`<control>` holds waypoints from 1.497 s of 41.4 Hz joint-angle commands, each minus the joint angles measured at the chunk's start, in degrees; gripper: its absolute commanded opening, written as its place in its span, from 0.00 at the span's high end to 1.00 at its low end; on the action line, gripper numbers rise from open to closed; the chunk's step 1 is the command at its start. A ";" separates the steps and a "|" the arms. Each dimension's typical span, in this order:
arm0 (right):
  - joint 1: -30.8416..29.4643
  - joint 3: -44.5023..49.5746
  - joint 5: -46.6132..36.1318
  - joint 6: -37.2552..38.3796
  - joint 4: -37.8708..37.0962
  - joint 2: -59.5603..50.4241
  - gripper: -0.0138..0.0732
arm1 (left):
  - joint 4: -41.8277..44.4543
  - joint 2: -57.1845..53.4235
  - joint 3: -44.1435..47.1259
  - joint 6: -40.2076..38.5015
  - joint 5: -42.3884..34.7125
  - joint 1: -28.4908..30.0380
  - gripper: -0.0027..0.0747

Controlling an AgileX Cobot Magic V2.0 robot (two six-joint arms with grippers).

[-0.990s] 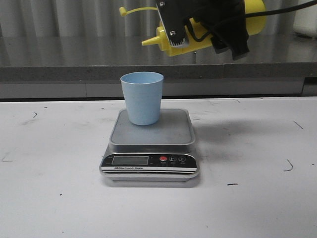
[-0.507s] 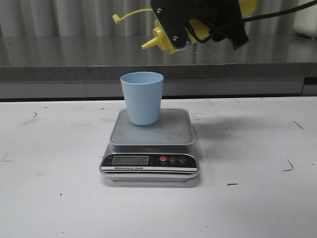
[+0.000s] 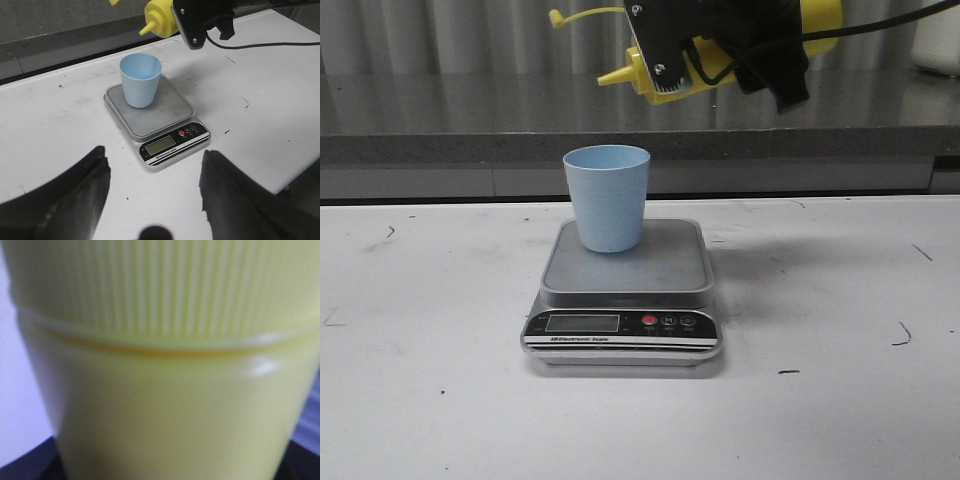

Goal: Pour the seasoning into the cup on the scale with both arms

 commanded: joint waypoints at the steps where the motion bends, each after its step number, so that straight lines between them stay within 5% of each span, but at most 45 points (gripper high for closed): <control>1: -0.12 -2.46 2.32 7.78 1.27 -3.27 0.52 | -0.75 0.09 -1.52 0.00 -4.57 -0.37 0.45; 12: -1.27 -2.41 6.66 28.48 4.11 -4.45 0.52 | -0.75 0.09 -1.52 0.00 -4.57 -0.37 0.45; 21: -7.58 4.84 -1.15 50.63 4.11 -13.63 0.52 | -0.75 0.09 -1.52 0.00 -4.57 -0.37 0.45; 44: -30.87 31.77 -52.74 57.53 8.30 -22.01 0.52 | -0.75 0.09 -1.52 0.00 -4.57 -0.37 0.45; 54: -31.94 31.88 -58.90 55.20 10.21 -17.63 0.52 | -0.75 0.09 -1.52 0.00 -4.57 -0.37 0.45; 62: -32.52 32.85 -67.59 48.13 20.01 -13.19 0.52 | -0.75 0.09 -1.52 0.00 -4.57 -0.37 0.45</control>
